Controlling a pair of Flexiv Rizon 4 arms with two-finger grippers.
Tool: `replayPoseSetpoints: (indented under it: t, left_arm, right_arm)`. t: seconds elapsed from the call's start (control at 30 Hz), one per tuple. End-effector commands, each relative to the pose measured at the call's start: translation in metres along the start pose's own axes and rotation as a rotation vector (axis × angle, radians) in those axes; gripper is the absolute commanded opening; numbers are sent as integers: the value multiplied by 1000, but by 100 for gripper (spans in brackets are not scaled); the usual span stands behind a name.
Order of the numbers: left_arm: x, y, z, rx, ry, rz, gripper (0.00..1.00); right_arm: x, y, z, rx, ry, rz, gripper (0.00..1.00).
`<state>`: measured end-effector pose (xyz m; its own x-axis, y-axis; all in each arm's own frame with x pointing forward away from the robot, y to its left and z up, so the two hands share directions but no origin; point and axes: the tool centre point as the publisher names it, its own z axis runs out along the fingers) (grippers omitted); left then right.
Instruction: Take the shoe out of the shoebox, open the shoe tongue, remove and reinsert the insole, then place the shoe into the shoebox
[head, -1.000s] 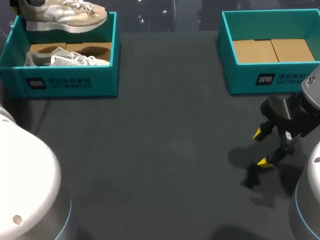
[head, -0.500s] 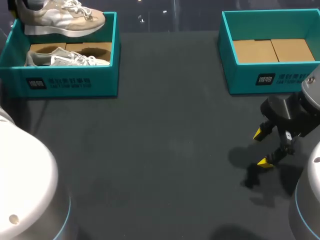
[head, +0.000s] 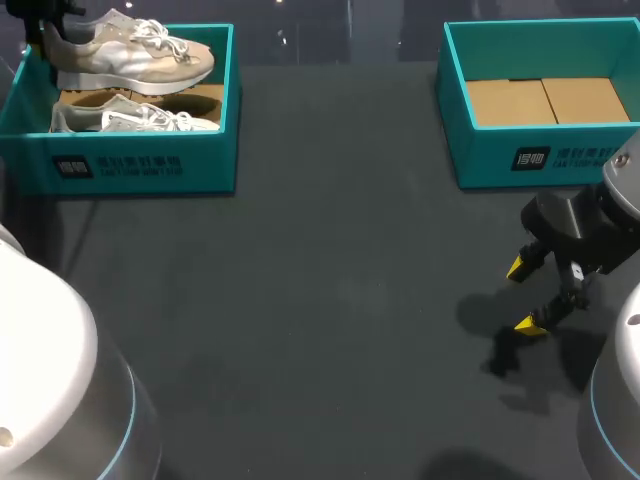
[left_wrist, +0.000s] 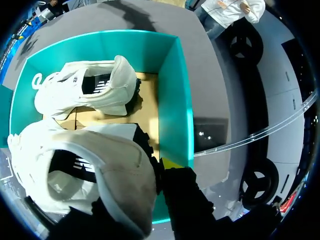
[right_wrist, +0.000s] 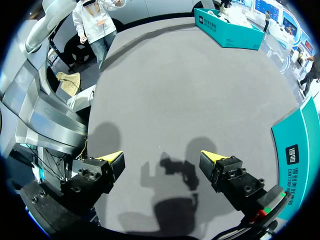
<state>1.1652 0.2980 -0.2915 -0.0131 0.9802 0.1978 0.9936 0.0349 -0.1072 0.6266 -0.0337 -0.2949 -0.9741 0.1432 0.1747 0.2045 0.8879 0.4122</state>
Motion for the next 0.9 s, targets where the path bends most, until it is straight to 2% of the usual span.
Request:
replayPoseSetpoints:
  t: [0.03, 0.53, 0.9]
  left_arm:
    - [-6, 3, 9, -1, 8, -4, 0]
    - [-22, 19, 23, 2, 14, -30, 0]
    - [-21, 29, 36, -14, 24, -22, 0]
  right_arm:
    - [1, 0, 1, 2, -3, 1, 100]
    - [1, 0, 1, 2, -3, 1, 100]
    - [1, 0, 1, 2, -3, 1, 100]
